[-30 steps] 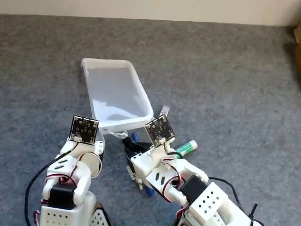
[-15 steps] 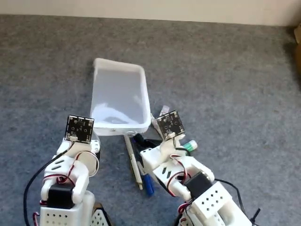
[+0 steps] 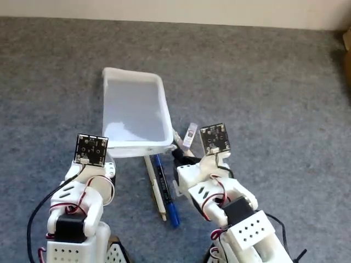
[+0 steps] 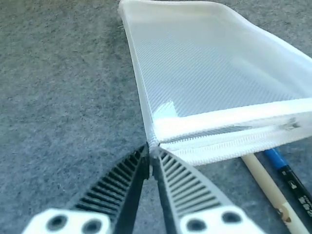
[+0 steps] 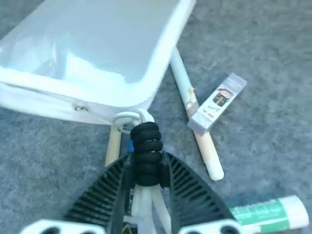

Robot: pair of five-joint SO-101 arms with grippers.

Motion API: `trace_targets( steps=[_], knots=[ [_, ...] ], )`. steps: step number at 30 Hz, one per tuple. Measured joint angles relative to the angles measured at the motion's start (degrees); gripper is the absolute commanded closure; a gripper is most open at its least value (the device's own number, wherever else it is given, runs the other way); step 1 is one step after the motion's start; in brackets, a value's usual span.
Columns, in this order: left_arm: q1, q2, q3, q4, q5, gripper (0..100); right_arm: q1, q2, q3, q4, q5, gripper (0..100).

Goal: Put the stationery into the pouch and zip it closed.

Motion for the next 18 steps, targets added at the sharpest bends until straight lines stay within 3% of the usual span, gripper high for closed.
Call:
trace_targets(
  steps=[18],
  knots=[
    [-0.09,0.0,0.0,0.0,0.0,99,5.19,0.0,-3.69,4.04,0.0,99.5]
  ],
)
